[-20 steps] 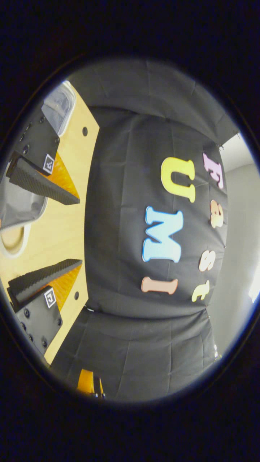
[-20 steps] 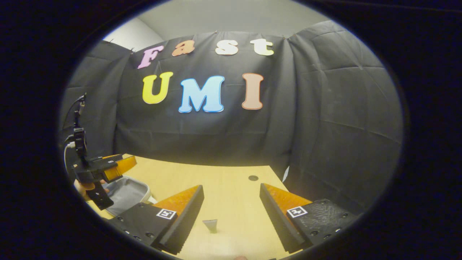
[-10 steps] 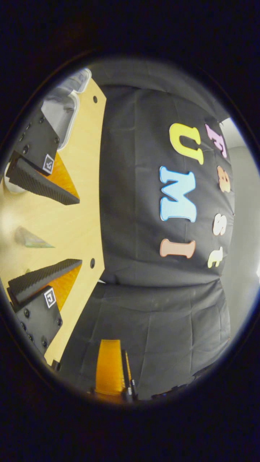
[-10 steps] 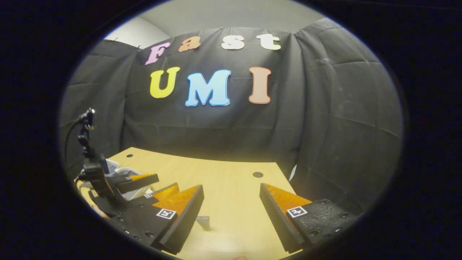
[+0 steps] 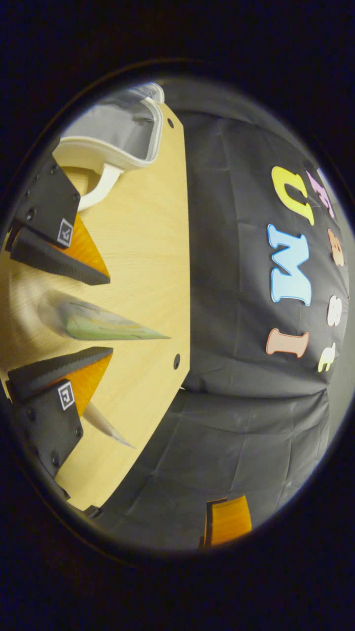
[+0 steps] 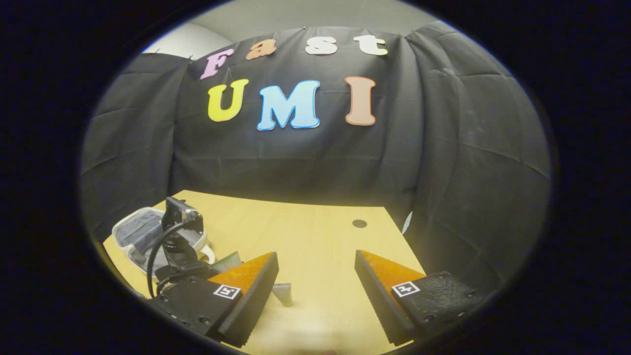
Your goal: First open the suitcase, pack the skin care products into it, and then close the suitcase.
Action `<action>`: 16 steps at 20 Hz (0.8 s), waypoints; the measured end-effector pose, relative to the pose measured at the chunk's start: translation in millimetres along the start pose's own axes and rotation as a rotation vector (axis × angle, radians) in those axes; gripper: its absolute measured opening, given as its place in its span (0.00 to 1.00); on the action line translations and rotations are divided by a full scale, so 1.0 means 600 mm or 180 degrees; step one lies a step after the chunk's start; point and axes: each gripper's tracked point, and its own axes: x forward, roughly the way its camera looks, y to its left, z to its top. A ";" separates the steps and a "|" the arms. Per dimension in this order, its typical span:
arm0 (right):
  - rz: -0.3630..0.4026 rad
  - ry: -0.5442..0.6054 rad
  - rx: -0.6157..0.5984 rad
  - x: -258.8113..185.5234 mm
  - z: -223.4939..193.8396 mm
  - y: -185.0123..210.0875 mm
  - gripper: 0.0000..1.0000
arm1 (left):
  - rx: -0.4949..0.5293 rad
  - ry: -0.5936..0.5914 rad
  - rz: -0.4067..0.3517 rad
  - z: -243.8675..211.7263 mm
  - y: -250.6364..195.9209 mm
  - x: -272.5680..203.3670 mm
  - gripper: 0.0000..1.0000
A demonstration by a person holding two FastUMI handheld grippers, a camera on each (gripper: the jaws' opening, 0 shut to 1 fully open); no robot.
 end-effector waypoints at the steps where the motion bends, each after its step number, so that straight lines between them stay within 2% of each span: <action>1: -0.0010 0.0001 -0.0001 0.000 -0.001 0.001 0.95 | 0.0002 0.0031 0.0051 -0.006 0.002 0.003 0.78; 2: -0.0021 0.0022 0.0000 0.001 -0.003 0.001 0.95 | 0.0000 0.0040 0.0071 -0.007 0.007 0.005 0.61; 3: -0.0036 0.0035 0.0006 0.003 -0.007 0.000 0.95 | -0.0005 0.0034 0.0046 -0.003 0.009 0.011 0.53; 5: -0.0052 0.0061 0.0035 0.006 -0.009 0.001 0.95 | -0.0002 0.0157 -0.0007 -0.004 0.007 0.014 0.48; 8: 0.0013 0.0047 0.0130 0.013 -0.007 0.021 0.94 | -0.0333 0.0400 -0.0111 0.016 0.020 -0.006 0.39; 10: 0.0128 0.0080 0.0184 0.034 -0.018 0.051 0.95 | -0.0454 0.0428 -0.0140 0.060 0.030 -0.045 0.42; 13: 0.0215 0.0212 0.0177 0.067 -0.054 0.084 0.95 | -0.0636 0.0320 -0.0140 0.149 0.064 -0.121 0.39; 16: 0.0252 0.0534 0.0160 0.109 -0.125 0.102 0.95 | -0.0741 0.0339 0.0018 0.199 0.138 -0.202 0.39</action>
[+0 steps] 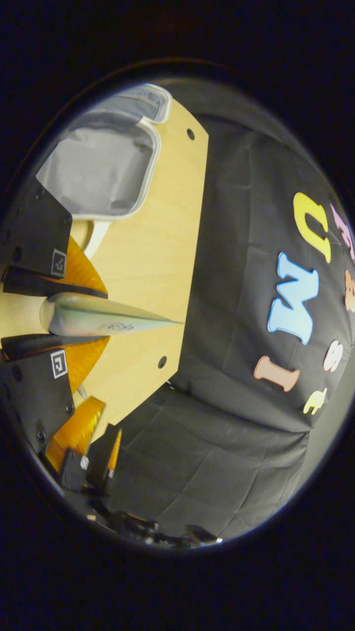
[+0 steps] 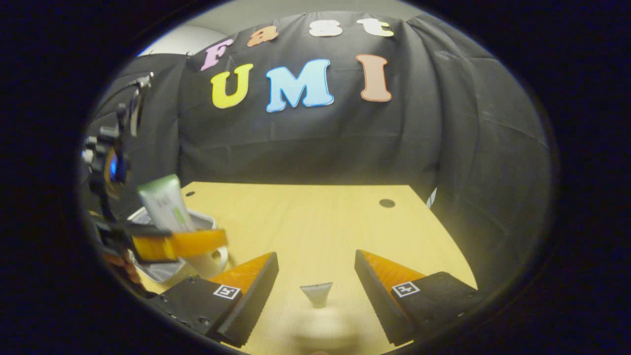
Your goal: First open the suitcase, pack the skin care products into it, and then close the suitcase.
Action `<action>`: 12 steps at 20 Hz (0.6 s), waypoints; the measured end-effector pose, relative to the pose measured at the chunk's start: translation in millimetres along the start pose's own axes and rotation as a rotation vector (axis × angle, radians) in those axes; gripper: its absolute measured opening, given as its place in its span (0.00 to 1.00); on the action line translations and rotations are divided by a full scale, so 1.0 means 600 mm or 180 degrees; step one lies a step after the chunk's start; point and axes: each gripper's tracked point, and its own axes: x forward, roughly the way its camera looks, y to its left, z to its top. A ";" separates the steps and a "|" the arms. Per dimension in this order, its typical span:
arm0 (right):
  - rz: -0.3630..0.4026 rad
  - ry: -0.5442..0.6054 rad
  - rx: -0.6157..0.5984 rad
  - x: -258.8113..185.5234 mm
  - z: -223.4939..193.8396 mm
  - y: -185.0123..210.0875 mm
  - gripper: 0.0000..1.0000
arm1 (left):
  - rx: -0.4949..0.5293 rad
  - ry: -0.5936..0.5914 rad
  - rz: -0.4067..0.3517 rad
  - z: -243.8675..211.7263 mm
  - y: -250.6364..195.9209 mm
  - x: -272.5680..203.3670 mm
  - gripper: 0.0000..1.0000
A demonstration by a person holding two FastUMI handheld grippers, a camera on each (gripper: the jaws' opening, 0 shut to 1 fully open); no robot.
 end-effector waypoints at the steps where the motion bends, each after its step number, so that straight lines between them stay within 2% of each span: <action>1: 0.0022 0.0110 0.0028 0.015 -0.023 0.004 0.95 | -0.0039 -0.0008 0.0074 0.012 0.027 -0.025 0.39; 3: 0.0009 0.0302 0.0105 0.045 -0.059 0.006 0.93 | -0.0098 -0.0016 0.0238 0.029 0.092 -0.065 0.39; 4: -0.0012 0.0388 0.0150 0.053 -0.074 0.007 0.87 | -0.0122 -0.0002 0.0340 0.030 0.127 -0.084 0.39; 5: -0.0050 0.0457 0.0202 0.061 -0.086 0.004 0.76 | -0.0146 0.0021 0.0443 0.029 0.162 -0.099 0.39; 6: -0.0084 0.0523 0.0262 0.064 -0.095 0.001 0.60 | -0.0165 0.0086 0.0544 0.019 0.198 -0.106 0.42; 7: -0.0104 0.0591 0.0357 0.064 -0.097 0.002 0.46 | -0.0187 0.0167 0.0638 0.006 0.231 -0.115 0.39; 10: -0.0161 0.0794 0.0537 0.034 -0.115 0.015 0.34 | -0.0276 0.0463 0.0790 -0.035 0.303 -0.124 0.39; 11: -0.0177 0.0820 0.0615 0.018 -0.116 0.027 0.31 | -0.0266 0.0589 0.0824 -0.049 0.323 -0.121 0.42; 12: -0.0184 0.0828 0.0675 0.000 -0.114 0.040 0.29 | -0.0226 0.0738 0.0868 -0.068 0.344 -0.118 0.39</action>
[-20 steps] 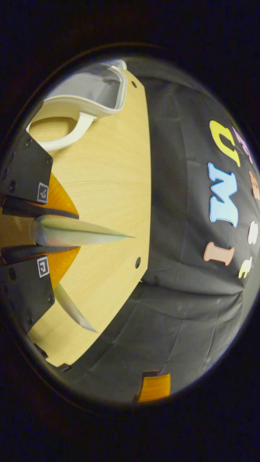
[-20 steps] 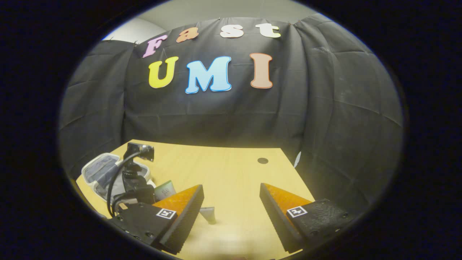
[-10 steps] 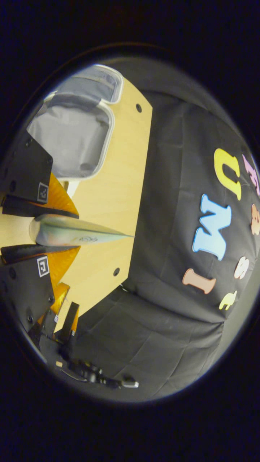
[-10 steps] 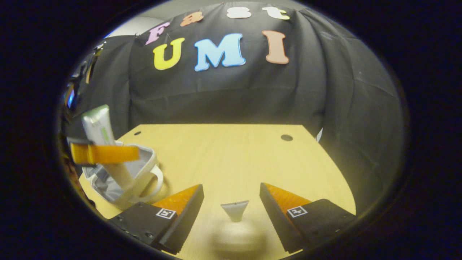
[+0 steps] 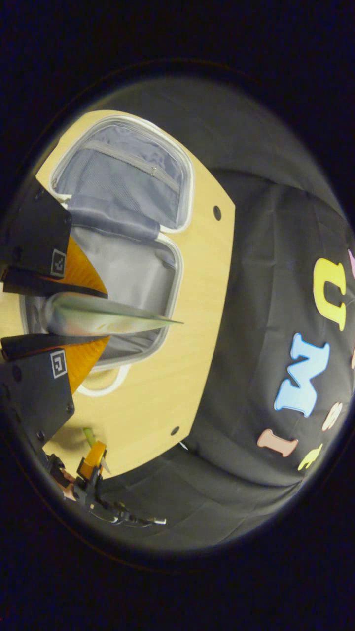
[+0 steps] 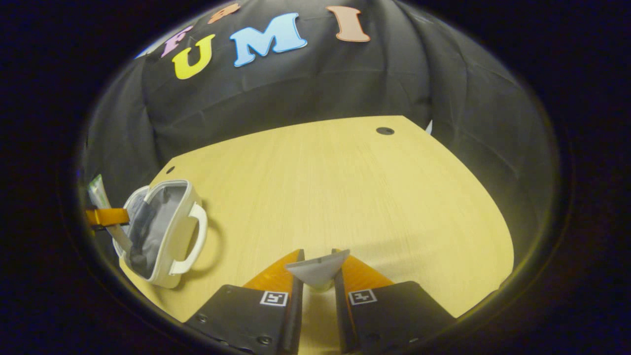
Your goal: First open the suitcase, pack the skin care products into it, and then close the suitcase.
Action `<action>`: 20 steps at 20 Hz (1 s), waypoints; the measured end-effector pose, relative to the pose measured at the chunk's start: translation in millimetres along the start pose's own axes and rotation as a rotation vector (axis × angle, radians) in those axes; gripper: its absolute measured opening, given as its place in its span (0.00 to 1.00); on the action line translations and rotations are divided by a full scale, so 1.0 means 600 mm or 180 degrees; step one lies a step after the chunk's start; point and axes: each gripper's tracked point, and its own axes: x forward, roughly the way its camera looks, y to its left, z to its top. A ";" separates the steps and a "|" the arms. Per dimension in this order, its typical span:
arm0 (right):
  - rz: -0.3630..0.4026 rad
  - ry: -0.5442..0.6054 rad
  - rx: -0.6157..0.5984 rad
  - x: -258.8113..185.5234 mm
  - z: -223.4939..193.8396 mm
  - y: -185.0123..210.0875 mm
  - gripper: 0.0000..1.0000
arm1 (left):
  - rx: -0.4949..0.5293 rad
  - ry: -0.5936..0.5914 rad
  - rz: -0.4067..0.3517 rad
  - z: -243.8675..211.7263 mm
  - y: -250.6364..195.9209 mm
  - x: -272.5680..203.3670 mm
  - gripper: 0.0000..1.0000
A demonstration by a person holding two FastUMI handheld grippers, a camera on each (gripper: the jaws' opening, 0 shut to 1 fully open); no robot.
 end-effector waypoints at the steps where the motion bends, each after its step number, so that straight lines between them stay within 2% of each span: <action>1: 0.0008 -0.0005 0.0042 -0.021 -0.006 0.015 0.28 | 0.0060 0.0142 0.0042 -0.013 0.018 0.013 0.39; 5: 0.0257 -0.0043 0.0196 -0.100 -0.013 0.116 0.26 | 0.0216 0.0646 0.0129 -0.062 0.066 0.066 0.41; 8: 0.0479 -0.0074 0.0187 -0.137 -0.003 0.200 0.29 | 0.0309 0.0571 0.0044 -0.049 0.072 0.071 0.52; 10: 0.0634 -0.0072 0.0108 -0.151 0.000 0.257 0.26 | 0.0362 0.0343 0.0030 -0.022 0.079 0.050 0.78; 11: 0.0722 -0.0055 0.0064 -0.153 -0.004 0.287 0.26 | 0.0346 0.0162 0.0021 -0.004 0.083 0.036 0.86; 13: 0.0912 0.0014 -0.0062 -0.146 -0.014 0.349 0.26 | 0.0203 -0.0217 -0.0059 0.032 0.093 -0.014 0.85; 15: 0.1036 0.0107 -0.0197 -0.125 -0.024 0.398 0.26 | 0.0024 -0.0570 -0.0034 0.058 0.128 -0.076 0.87; 17: 0.1149 0.0259 -0.0307 -0.091 -0.039 0.443 0.29 | -0.0118 -0.0831 0.0111 0.069 0.186 -0.132 0.88; 19: 0.1144 0.0430 -0.0382 -0.046 -0.055 0.466 0.23 | -0.0255 -0.0968 0.0278 0.054 0.263 -0.200 0.88; 20: 0.1147 0.0502 -0.0409 -0.026 -0.061 0.475 0.27 | -0.0324 -0.0983 0.0398 0.044 0.301 -0.223 0.88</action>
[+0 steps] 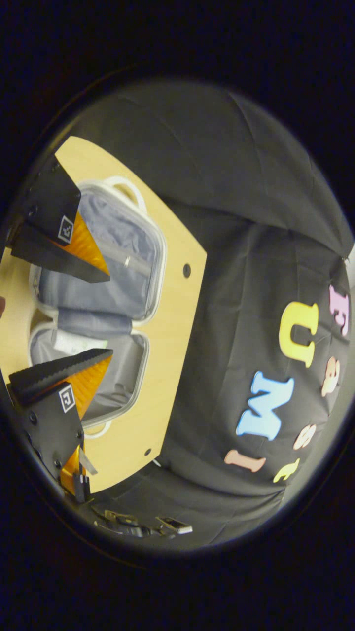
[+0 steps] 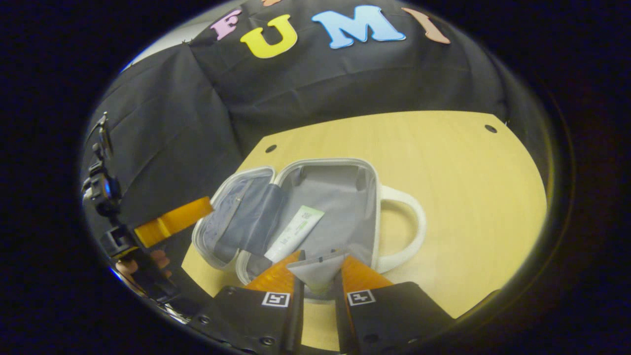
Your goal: First open the suitcase, pack the skin care products into it, and then close the suitcase.
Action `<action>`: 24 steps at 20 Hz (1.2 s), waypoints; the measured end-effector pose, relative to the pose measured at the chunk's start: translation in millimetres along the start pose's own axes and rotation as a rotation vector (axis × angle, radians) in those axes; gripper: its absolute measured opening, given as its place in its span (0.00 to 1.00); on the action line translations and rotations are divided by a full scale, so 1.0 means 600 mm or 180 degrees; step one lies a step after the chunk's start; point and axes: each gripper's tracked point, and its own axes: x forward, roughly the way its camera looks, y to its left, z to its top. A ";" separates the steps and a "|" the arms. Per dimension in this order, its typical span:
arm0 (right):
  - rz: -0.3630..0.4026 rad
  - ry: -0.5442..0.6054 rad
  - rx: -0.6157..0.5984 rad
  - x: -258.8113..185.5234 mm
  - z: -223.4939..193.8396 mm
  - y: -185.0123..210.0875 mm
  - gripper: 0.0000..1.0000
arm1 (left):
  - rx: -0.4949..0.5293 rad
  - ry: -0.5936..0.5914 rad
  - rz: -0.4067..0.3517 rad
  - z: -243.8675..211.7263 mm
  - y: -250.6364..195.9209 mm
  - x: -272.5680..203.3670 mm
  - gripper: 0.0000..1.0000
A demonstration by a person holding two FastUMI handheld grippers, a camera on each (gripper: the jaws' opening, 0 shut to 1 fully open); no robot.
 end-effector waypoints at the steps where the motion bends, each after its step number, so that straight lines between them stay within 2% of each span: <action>1: 0.0017 0.0072 -0.0021 0.019 -0.001 0.002 0.28 | -0.0050 -0.0008 0.0127 0.007 0.014 0.007 0.88; 2: 0.0030 0.0127 -0.0048 0.035 -0.007 0.006 0.28 | -0.0114 -0.0013 0.0235 0.004 0.051 -0.004 0.91; 3: 0.0064 0.0149 -0.0070 0.043 -0.007 0.012 0.33 | -0.0172 -0.0015 0.0327 0.002 0.089 -0.013 0.90; 4: 0.0055 0.0074 -0.0090 0.042 0.004 0.011 0.31 | -0.0212 -0.0014 0.0419 -0.002 0.121 -0.025 0.90; 7: -0.0032 -0.0339 -0.0185 0.009 0.046 0.009 0.98 | -0.0259 -0.0020 0.0687 -0.002 0.211 -0.036 0.90; 8: -0.0080 -0.0471 -0.0245 -0.007 0.059 0.007 0.95 | -0.0275 -0.0015 0.0749 0.001 0.236 -0.033 0.88; 11: -0.0280 -0.0842 -0.0438 -0.063 0.095 -0.009 0.95 | -0.0307 0.0064 0.0837 0.015 0.307 -0.015 0.88; 15: -0.0574 -0.1152 -0.0535 -0.132 0.125 -0.031 0.95 | -0.0412 0.0273 0.0643 0.032 0.354 0.050 0.88; 16: -0.0605 -0.1188 -0.0512 -0.144 0.129 -0.034 0.95 | -0.0445 0.0332 0.0576 0.033 0.366 0.066 0.88; 17: -0.0643 -0.1194 -0.0479 -0.153 0.128 -0.038 1.00 | -0.0509 0.0415 0.0514 0.033 0.377 0.083 0.88; 18: -0.0683 -0.1185 -0.0437 -0.160 0.126 -0.044 0.95 | -0.0610 0.0475 0.0420 0.034 0.390 0.101 0.88; 21: -0.0837 -0.1172 -0.0353 -0.179 0.119 -0.068 0.96 | -0.1030 0.0698 0.0150 0.016 0.411 0.159 0.87; 24: -0.1000 -0.1123 -0.0316 -0.196 0.110 -0.095 0.95 | -0.1349 0.0920 0.0177 -0.028 0.442 0.215 0.86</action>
